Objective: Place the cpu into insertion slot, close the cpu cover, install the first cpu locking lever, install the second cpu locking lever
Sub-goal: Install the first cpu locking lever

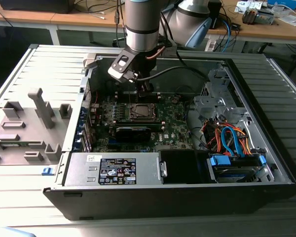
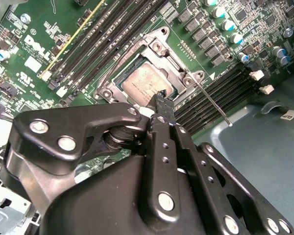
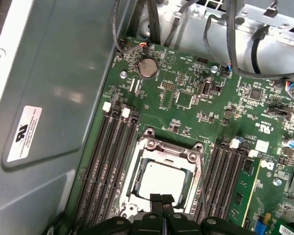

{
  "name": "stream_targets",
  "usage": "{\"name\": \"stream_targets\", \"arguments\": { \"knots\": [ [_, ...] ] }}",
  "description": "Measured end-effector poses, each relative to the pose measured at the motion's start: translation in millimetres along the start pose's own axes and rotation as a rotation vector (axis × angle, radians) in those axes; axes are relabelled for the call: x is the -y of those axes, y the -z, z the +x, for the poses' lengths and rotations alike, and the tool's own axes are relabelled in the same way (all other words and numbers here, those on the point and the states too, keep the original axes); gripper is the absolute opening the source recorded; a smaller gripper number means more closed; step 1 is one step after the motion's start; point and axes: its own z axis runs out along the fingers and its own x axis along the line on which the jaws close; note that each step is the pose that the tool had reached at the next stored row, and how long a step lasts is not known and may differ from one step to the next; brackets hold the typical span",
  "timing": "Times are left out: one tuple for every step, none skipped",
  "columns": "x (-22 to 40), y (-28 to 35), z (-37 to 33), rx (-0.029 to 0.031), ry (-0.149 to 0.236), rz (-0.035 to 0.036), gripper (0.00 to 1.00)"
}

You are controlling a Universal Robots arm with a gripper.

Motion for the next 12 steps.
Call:
{"name": "stream_targets", "arguments": {
  "knots": [
    [0.0, 0.0, 0.0, -0.0001, 0.004, 0.0, 0.11],
    [0.0, 0.0, 0.0, -0.0002, 0.008, -0.0001, 0.11],
    [0.0, 0.0, 0.0, -0.0003, 0.012, -0.0002, 0.11],
    [0.0, 0.0, 0.0, -0.0004, 0.017, -0.0003, 0.11],
    [0.0, 0.0, 0.0, -0.0005, 0.021, -0.0003, 0.11],
    [0.0, 0.0, 0.0, -0.0006, 0.026, -0.0004, 0.11],
    [0.0, 0.0, 0.0, -0.0007, 0.03, -0.0005, 0.11],
    [0.0, 0.0, 0.0, -0.0007, 0.036, -0.0006, 0.11],
    [0.0, 0.0, 0.0, -0.0009, 0.042, -0.0007, 0.11],
    [0.0, 0.0, 0.0, -0.0011, 0.048, -0.0008, 0.11],
    [0.0, 0.0, 0.0, -0.0011, 0.052, -0.0009, 0.11],
    [0.0, 0.0, 0.0, -0.0013, 0.057, -0.001, 0.11]
  ]
}}
